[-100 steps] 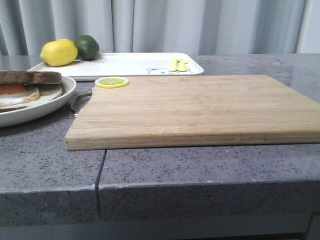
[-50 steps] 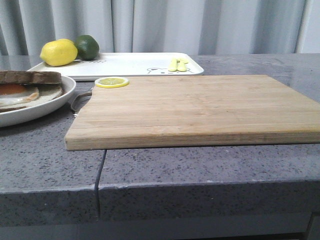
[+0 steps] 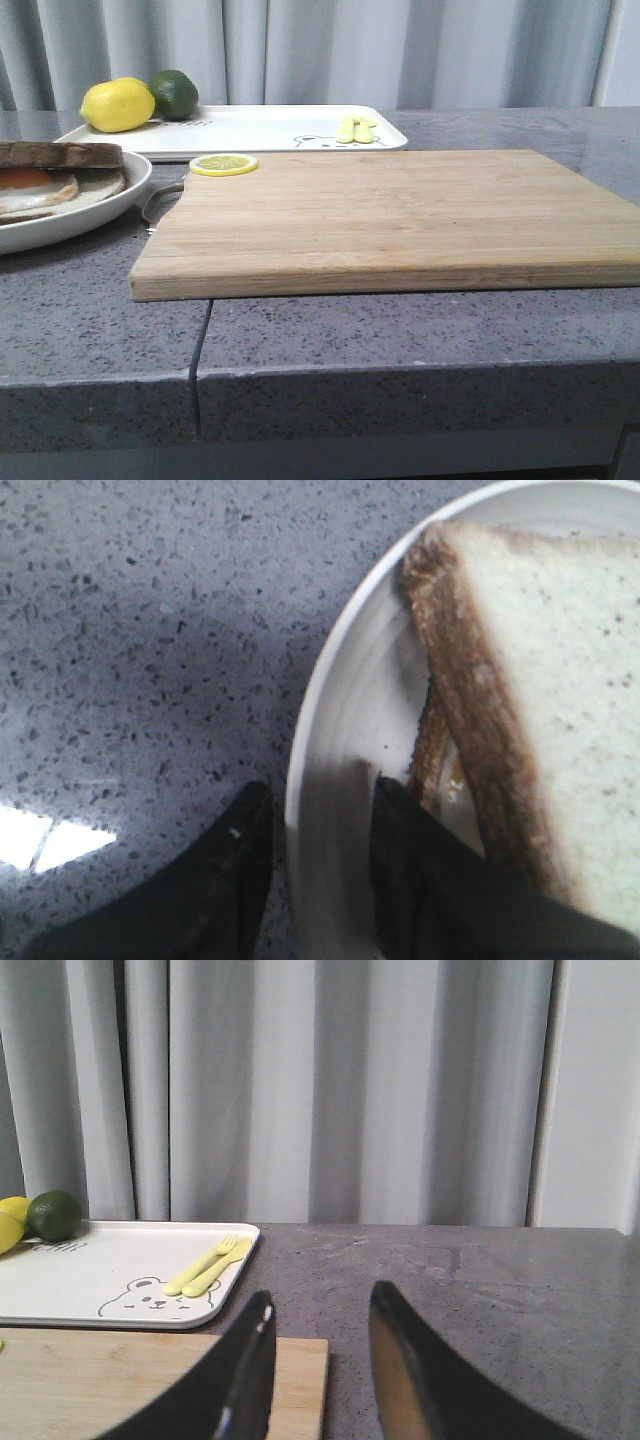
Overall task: Place bread and move sandwich to tray
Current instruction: 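Grip the rim of the sandwich plate with the left gripper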
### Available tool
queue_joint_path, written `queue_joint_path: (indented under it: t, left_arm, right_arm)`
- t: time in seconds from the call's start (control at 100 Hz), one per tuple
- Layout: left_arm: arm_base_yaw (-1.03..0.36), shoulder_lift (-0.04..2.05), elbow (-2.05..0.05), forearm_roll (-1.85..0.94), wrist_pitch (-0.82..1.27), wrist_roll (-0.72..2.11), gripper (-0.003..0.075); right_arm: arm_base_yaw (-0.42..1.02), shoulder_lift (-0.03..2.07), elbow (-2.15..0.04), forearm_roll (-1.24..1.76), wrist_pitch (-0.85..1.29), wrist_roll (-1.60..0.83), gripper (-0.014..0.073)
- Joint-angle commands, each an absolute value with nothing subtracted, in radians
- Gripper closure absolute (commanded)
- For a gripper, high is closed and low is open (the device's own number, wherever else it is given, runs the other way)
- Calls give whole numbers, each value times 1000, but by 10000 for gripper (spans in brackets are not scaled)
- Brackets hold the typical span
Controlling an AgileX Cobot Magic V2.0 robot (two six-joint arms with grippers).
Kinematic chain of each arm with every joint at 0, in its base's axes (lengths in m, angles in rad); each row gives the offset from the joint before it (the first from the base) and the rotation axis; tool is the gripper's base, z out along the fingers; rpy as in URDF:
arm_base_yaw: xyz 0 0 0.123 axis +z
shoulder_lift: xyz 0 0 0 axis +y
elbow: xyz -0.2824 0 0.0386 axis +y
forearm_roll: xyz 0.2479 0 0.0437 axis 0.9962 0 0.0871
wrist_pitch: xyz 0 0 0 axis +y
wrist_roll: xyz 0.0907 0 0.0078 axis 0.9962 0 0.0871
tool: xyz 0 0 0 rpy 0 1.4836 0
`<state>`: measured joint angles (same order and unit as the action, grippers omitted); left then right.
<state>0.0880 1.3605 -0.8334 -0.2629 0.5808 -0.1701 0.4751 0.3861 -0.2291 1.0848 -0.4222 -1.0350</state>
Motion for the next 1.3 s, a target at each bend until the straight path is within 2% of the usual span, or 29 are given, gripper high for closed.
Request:
queue_joint_path:
  t: [0.0,0.48,0.56,0.73,1.289]
  left_arm:
    - [90,1348,-862,-281,533,-178,498]
    - [90,1355,-862,-281,508,-176,509]
    - [90,1355,-862,-281,508,-176,561]
    - [90,1355,-862,-281,508,-176,741]
    - [90,1301,-862,-386,511,-176,739]
  right_arm:
    - [467,390,-258,1058,-466,-1045,337]
    - [467,390,-258,1058,-469,-1045,337]
    - [467,390,-258,1058,-469,-1045,337]
    - [467,390,-258,1058,-469,-1045,337]
    - [467,390,-258,1058,-484,-1045,337]
